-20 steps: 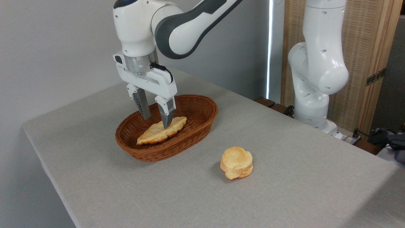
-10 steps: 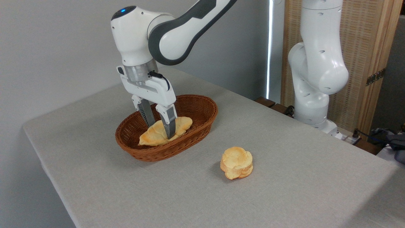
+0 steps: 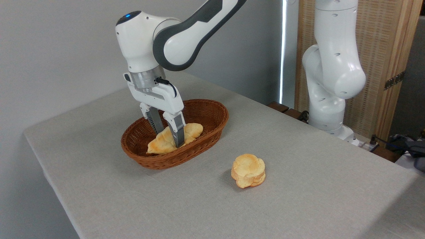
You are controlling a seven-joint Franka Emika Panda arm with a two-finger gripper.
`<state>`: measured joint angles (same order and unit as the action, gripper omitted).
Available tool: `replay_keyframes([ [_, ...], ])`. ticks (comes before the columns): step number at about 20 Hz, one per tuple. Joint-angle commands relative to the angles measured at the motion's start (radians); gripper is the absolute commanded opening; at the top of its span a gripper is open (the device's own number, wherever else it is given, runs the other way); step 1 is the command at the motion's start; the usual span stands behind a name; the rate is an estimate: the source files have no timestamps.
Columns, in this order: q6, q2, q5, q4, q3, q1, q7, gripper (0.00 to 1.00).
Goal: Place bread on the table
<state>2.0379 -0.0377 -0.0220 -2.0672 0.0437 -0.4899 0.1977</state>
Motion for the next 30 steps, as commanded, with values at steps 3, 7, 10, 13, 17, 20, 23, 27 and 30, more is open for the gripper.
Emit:
replay_keyframes([
  [3, 0.01, -0.001, -0.009, -0.001, -0.001, 0.002, 0.012, 0.14],
  [7, 0.011, -0.001, -0.009, 0.001, 0.001, 0.004, 0.012, 0.14],
  [10, 0.011, 0.002, -0.009, 0.002, 0.004, 0.005, 0.012, 0.15],
  [13, 0.01, 0.002, -0.009, 0.004, 0.004, 0.005, 0.012, 0.15],
  [17, 0.01, 0.004, -0.009, 0.004, 0.005, 0.007, 0.012, 0.15],
  [20, -0.001, 0.027, -0.009, 0.009, 0.01, 0.01, 0.009, 0.15],
  [23, -0.073, 0.082, -0.007, 0.012, 0.016, 0.033, 0.012, 0.15],
  [27, -0.175, 0.166, -0.007, 0.038, 0.079, 0.043, 0.034, 0.16],
  [30, -0.225, 0.223, -0.003, 0.054, 0.149, 0.043, 0.068, 0.18],
])
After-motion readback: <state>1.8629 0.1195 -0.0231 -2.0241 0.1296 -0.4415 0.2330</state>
